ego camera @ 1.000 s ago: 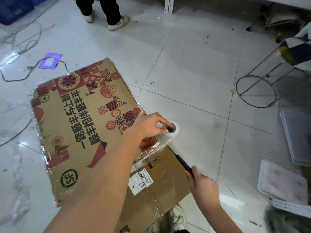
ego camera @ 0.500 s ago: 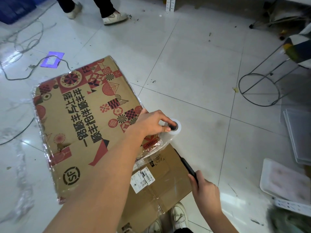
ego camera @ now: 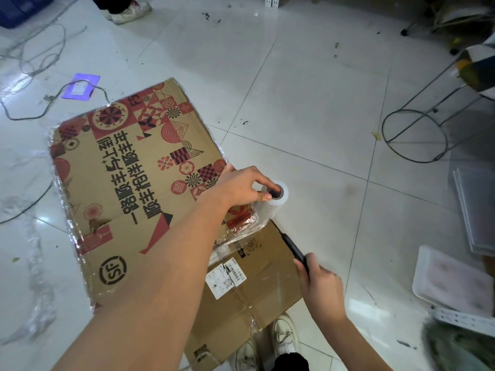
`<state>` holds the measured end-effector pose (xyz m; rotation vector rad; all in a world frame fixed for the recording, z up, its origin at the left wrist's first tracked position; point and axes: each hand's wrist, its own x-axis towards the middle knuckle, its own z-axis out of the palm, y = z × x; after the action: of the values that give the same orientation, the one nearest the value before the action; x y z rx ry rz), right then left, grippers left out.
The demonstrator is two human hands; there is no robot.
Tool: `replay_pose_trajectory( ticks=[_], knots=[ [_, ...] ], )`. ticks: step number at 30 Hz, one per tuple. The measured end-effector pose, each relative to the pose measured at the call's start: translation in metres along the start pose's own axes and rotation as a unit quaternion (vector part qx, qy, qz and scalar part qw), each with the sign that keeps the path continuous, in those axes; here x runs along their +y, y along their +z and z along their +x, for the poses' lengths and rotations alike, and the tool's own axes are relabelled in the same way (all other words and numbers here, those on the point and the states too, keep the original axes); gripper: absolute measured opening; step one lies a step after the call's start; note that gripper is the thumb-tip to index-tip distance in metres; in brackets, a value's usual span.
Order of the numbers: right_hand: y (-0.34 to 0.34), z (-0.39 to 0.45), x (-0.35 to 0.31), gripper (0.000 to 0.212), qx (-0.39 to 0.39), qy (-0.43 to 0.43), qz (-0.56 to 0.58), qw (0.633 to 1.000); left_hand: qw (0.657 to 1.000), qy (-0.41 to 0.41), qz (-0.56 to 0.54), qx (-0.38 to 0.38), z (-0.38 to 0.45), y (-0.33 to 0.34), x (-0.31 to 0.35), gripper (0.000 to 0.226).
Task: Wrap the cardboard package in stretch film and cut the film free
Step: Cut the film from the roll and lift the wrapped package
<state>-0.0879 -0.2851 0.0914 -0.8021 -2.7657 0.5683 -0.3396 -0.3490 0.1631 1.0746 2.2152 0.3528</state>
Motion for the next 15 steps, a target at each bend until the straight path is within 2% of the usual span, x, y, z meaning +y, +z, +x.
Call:
replay_pose_trajectory(
  ticks=[1, 3, 7, 9, 12, 15],
  knots=[
    [0.002, 0.011, -0.007, 0.035, 0.005, -0.011, -0.006, 1.000, 1.000, 0.000, 0.001, 0.000, 0.000, 0.000, 0.000, 0.025],
    [0.009, 0.025, -0.017, 0.041, -0.043, -0.002, -0.022, 0.999, 1.000, 0.000, 0.001, 0.000, -0.001, 0.000, -0.001, 0.025],
    [0.021, 0.000, -0.001, 0.045, -0.098, 0.035, -0.028, 0.994, 1.000, 0.003, 0.001, 0.001, -0.001, -0.001, -0.001, 0.027],
    [0.016, -0.013, 0.009, 0.047, -0.085, 0.049, 0.002, 0.995, 1.000, 0.004, 0.002, 0.000, -0.001, 0.000, -0.001, 0.027],
    [0.007, -0.004, 0.001, 0.026, -0.041, 0.021, 0.029, 0.998, 1.000, 0.006, 0.011, 0.001, 0.000, 0.001, -0.001, 0.028],
    [0.011, 0.022, -0.013, 0.033, -0.051, 0.014, 0.003, 0.999, 1.000, 0.006, 0.009, -0.001, 0.001, 0.001, -0.002, 0.027]
  ],
)
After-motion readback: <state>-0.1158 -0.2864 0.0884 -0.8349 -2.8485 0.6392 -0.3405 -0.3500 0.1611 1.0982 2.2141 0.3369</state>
